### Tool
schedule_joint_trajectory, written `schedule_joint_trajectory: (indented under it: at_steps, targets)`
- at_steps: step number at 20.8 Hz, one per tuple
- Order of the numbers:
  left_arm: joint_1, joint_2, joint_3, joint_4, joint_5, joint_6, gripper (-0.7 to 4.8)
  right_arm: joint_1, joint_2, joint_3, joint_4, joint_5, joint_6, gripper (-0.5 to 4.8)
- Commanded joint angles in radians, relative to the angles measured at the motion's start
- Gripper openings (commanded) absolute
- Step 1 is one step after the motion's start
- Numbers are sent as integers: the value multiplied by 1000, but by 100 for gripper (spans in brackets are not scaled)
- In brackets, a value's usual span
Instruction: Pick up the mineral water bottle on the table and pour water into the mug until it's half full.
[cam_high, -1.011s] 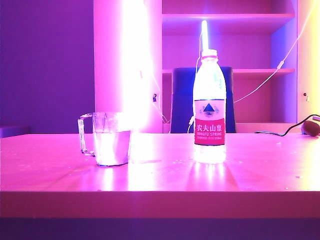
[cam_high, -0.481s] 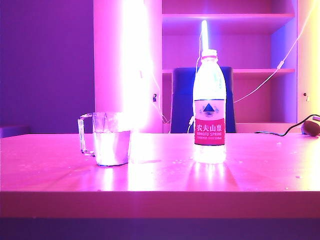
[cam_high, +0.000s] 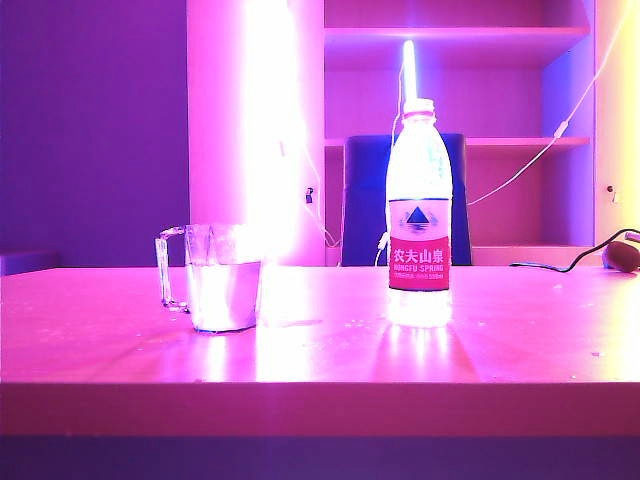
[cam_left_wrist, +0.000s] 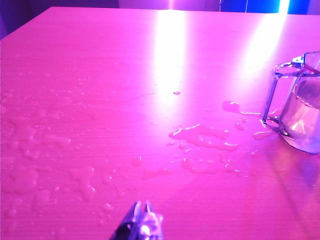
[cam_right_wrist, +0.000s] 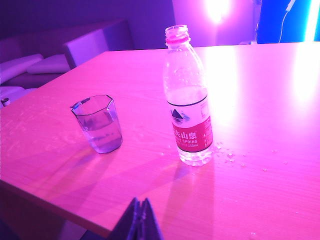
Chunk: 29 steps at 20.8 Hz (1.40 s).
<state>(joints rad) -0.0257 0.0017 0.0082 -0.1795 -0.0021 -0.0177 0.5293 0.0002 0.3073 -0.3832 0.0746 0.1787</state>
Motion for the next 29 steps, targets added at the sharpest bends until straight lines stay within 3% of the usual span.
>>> schedule_joint_trajectory:
  at_steps: [1,7,10,12,13,16,21,27,29]
  targets:
    - [0,2,1,-6,6,3,-5,1,-2,3,13,1,1,-6]
    - [0,2,1,-6,6,3,-5,1,-2,2,12,3,0,-5]
    - [0,2,1,-6,6,3,-5,-35,-2,-5,44,114,-151,-5]
    - [0,2,1,-6,5,3,-5,-114,-3,-60,207,106,-218,-5]
    - [0,2,1,-6,6,3,-5,-181,-3,-125,367,106,-230,-5]
    - [0,2,1,-6,6,3,-5,-309,-3,-227,507,71,-224,-5]
    - [0,2,1,-6,6,3,-5,-489,-3,-307,474,-133,-224,-5]
    - [0,2,1,-6,6,3,-5,-510,-3,-307,209,-128,-225,-5]
    - [0,2,1,-6,6,3,-5,-509,-3,-307,201,-90,-224,-5]
